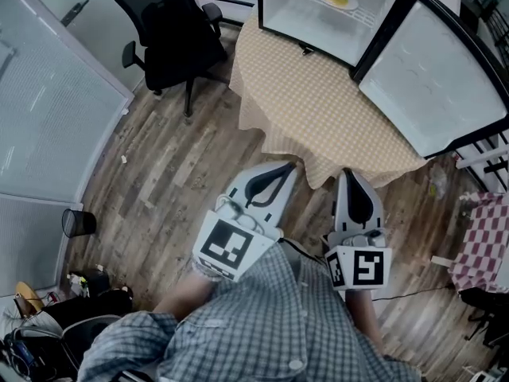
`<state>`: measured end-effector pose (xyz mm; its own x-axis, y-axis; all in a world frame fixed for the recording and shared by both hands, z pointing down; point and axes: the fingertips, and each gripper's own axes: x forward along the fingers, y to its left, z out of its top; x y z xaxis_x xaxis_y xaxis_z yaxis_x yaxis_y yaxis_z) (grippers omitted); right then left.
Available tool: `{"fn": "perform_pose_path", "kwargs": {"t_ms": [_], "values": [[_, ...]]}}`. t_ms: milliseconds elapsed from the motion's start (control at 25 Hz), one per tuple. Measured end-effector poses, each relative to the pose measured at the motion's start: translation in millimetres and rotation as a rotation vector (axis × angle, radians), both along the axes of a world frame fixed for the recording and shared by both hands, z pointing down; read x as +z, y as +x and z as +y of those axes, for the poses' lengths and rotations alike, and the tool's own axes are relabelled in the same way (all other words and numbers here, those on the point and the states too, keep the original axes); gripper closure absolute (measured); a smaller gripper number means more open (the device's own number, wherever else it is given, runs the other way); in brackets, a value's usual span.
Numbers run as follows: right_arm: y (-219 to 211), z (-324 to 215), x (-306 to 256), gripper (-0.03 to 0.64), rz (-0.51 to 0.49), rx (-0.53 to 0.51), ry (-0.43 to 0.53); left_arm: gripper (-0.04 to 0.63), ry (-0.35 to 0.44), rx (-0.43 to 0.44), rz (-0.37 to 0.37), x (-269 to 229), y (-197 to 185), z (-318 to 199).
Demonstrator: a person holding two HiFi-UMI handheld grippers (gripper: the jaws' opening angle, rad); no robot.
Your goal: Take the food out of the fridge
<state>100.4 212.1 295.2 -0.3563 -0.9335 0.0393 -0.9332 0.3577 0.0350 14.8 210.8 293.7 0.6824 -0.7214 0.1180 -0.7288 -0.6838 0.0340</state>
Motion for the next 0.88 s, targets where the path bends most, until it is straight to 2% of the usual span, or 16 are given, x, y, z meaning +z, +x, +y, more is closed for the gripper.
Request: {"fn": "perform_pose_path", "kwargs": {"t_ms": [200, 480, 880], "values": [[15.6, -22.2, 1.0, 0.607, 0.0, -0.001, -0.002, 0.589, -0.005, -0.018, 0.004, 0.2, 12.6, -22.6], [13.8, -45.3, 5.3, 0.607, -0.014, -0.01, -0.007, 0.589, -0.003, -0.032, -0.009, 2.0, 10.0, -46.2], [12.3, -99.9, 18.8, 0.607, 0.008, 0.018, -0.037, 0.589, -0.016, -0.004, 0.001, 13.2, 8.1, -112.4]]}}
